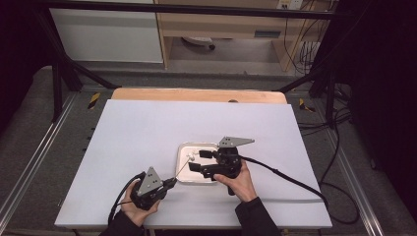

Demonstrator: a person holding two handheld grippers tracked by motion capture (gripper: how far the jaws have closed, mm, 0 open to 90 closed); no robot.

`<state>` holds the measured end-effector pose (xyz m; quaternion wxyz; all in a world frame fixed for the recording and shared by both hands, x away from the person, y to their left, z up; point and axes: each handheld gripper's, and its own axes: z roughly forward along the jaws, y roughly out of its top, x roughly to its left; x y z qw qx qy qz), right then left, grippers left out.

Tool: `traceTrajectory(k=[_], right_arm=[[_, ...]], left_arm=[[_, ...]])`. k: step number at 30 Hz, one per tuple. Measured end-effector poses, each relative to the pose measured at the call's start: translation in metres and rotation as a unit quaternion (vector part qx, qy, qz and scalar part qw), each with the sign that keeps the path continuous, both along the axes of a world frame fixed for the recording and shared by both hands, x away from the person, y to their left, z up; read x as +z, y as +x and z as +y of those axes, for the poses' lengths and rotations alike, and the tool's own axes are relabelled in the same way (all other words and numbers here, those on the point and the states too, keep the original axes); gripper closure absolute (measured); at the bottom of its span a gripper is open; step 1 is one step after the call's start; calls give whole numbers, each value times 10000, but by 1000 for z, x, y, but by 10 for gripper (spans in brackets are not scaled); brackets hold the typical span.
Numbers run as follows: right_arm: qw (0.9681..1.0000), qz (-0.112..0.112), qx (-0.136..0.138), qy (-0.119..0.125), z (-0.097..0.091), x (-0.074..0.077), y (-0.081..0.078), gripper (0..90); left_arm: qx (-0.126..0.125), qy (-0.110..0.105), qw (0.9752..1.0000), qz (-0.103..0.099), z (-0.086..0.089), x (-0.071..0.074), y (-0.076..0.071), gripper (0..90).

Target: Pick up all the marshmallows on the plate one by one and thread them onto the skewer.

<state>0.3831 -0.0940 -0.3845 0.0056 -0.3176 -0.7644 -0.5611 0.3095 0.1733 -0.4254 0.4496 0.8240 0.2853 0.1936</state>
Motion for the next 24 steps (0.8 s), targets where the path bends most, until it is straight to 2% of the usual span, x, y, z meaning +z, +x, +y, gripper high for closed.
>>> traceTrajectory(k=[2,5,6,7,9,10,11,13,15,24], right_arm=[[9997,75,-74,208,-6,-1,1,316],[9990,-83,-52,429,-9,1,1,328],[9990,-83,-52,429,-9,1,1,328],[9985,-90,-30,534,-8,1,1,345],[9978,-85,6,662,-7,1,2,454],[9972,-64,40,739,-6,1,3,615],[9972,-64,40,739,-6,1,3,615],[9970,26,103,771,-6,0,4,725],[9964,102,196,821,-5,-1,4,784],[9953,136,260,924,0,-8,2,821]], left_arm=[[12,-3,10000,31,1,0,1,891],[-50,64,9999,71,-3,-2,1,890],[-71,69,9999,77,-4,-3,1,890],[-103,78,9999,69,-5,-3,1,891],[-136,84,9998,67,-7,-3,0,891],[-164,104,9998,67,-8,-3,0,891],[-169,92,9998,71,-8,-4,-1,891],[-171,86,9998,71,-8,-4,-1,891],[-176,88,9998,74,-8,-4,-1,890],[-95,142,9998,111,-8,-4,-1,891]])
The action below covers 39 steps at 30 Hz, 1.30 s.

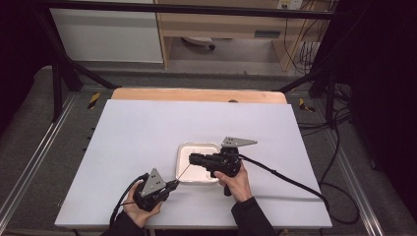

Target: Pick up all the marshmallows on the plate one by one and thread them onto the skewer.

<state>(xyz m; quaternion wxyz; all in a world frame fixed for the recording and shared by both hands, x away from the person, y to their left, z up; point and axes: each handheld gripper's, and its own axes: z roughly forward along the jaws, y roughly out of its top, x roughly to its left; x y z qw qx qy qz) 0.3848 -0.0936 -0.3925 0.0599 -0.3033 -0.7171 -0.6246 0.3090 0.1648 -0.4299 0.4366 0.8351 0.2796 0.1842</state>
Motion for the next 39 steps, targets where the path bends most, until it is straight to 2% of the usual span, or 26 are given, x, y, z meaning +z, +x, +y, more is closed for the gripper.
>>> traceTrajectory(k=[5,23,31,32,33,34,35,36,37,39], right_arm=[[10000,16,11,12,1,-1,-1,825],[10000,-30,-54,-12,5,-6,-5,826],[10000,27,-38,27,7,-9,-5,827],[9999,105,52,27,8,-10,-5,824],[9999,105,52,27,8,-10,-5,824],[9992,223,294,-154,14,-15,-6,821],[9977,296,553,-258,25,-23,-9,821],[9974,265,575,-333,31,-26,-12,820],[9973,209,525,-462,35,-27,-12,818],[9970,296,570,-427,37,-28,-9,813]], left_arm=[[30,13,10000,89,-2,-1,0,891],[70,11,9999,157,-6,-1,1,891],[76,15,9999,124,-6,-1,0,891],[74,-42,9999,102,-6,0,0,891],[8,-267,9996,62,-6,5,0,891],[38,-201,9997,-133,-12,13,-1,891],[115,-68,9996,-262,-15,14,-2,890],[166,-31,9996,-213,-14,10,-1,890],[137,-153,9997,-100,-11,8,1,890],[167,-167,9997,-116,-8,9,1,890]])
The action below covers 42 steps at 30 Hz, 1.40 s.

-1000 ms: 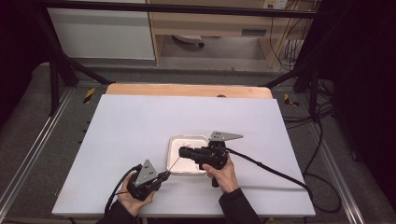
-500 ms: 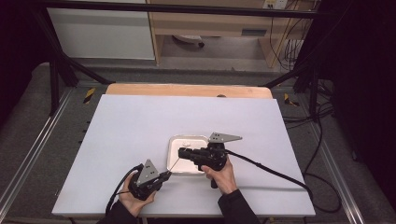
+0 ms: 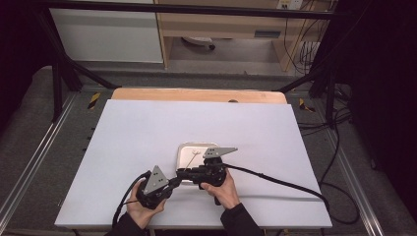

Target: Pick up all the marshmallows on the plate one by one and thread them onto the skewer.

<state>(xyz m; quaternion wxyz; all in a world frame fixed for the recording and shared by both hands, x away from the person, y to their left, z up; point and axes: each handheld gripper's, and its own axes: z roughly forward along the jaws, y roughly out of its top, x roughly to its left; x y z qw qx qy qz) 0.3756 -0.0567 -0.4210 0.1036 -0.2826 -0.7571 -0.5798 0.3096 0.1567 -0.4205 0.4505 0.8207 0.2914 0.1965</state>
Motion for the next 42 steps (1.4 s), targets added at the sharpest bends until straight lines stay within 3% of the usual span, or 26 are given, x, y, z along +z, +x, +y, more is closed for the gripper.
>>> traceTrajectory(k=[3,8,9,10,13,15,19,21,23,29,34,35,37,42], right_arm=[[10000,-33,-85,38,1,2,0,777],[9998,-121,-172,-2,-2,8,0,576],[9994,-222,-272,-55,-3,10,-1,481],[9975,-408,-556,-180,-10,16,1,470],[9971,-407,-634,-140,-18,20,3,422],[9959,-469,-721,-295,-23,22,5,332],[9897,-707,-1005,-733,-33,20,11,206],[9873,-691,-1077,-945,-38,18,16,141],[9845,-629,-1104,-1212,-42,17,21,133],[9700,-596,-980,-2144,-45,6,25,171],[9630,-476,-917,-2489,-45,-10,21,292],[9610,-460,-928,-2564,-46,-13,21,326],[9577,-455,-981,-2667,-47,-18,20,381],[9556,-521,-930,-2748,-46,-23,18,477]], left_arm=[[14,-63,9999,78,1,-1,3,890],[59,-42,9999,151,4,-4,5,890],[65,-28,9999,156,5,-4,5,890],[90,-29,9998,165,7,-5,5,890],[127,-105,9997,199,11,-5,6,890],[128,-129,9996,197,13,-5,6,889],[140,-92,9996,223,16,-6,6,889],[96,-147,9997,148,20,-7,8,889],[115,-158,9996,196,22,-7,8,888],[44,-209,9993,310,26,-10,12,888],[40,-190,9992,356,25,-12,12,887],[194,-124,9986,472,26,-12,9,887],[193,-132,9986,480,26,-12,10,887],[181,-132,9985,505,26,-12,10,886]])
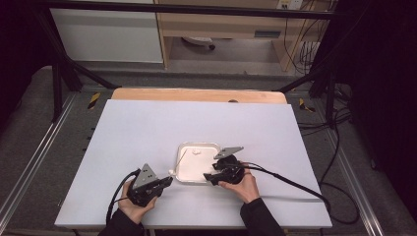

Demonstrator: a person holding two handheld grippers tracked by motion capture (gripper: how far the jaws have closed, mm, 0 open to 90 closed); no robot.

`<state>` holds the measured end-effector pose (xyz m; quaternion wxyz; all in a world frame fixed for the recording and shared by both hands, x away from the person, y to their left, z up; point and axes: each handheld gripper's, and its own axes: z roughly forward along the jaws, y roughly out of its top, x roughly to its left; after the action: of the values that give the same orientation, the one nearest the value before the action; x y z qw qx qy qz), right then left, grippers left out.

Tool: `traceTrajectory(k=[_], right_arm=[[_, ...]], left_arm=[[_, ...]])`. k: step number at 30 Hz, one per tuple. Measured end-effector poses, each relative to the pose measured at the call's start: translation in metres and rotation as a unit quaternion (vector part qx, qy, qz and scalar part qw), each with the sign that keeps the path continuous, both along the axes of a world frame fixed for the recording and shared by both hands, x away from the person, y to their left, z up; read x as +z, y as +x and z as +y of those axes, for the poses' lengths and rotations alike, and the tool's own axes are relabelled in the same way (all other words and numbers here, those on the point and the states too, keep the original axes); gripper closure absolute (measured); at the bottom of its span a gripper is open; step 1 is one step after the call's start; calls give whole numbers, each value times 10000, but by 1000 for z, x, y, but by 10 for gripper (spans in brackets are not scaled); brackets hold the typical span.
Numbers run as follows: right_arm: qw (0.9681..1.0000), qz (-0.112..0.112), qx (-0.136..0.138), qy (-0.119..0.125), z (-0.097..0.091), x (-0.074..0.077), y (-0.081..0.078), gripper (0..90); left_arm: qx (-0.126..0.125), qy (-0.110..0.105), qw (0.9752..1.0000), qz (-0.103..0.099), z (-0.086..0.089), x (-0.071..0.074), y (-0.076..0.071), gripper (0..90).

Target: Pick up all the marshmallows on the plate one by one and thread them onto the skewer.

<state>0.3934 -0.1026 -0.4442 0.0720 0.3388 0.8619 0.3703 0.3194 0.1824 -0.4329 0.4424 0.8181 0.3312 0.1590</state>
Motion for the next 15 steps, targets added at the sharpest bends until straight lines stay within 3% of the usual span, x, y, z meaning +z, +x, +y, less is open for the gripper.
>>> traceTrajectory(k=[4,15], right_arm=[[9998,-149,61,-97,1,-2,-2,535],[9993,-236,246,-126,2,-3,-9,706]], left_arm=[[5,8,10000,-4,0,0,0,887],[12,12,10000,-15,-1,0,0,886]])
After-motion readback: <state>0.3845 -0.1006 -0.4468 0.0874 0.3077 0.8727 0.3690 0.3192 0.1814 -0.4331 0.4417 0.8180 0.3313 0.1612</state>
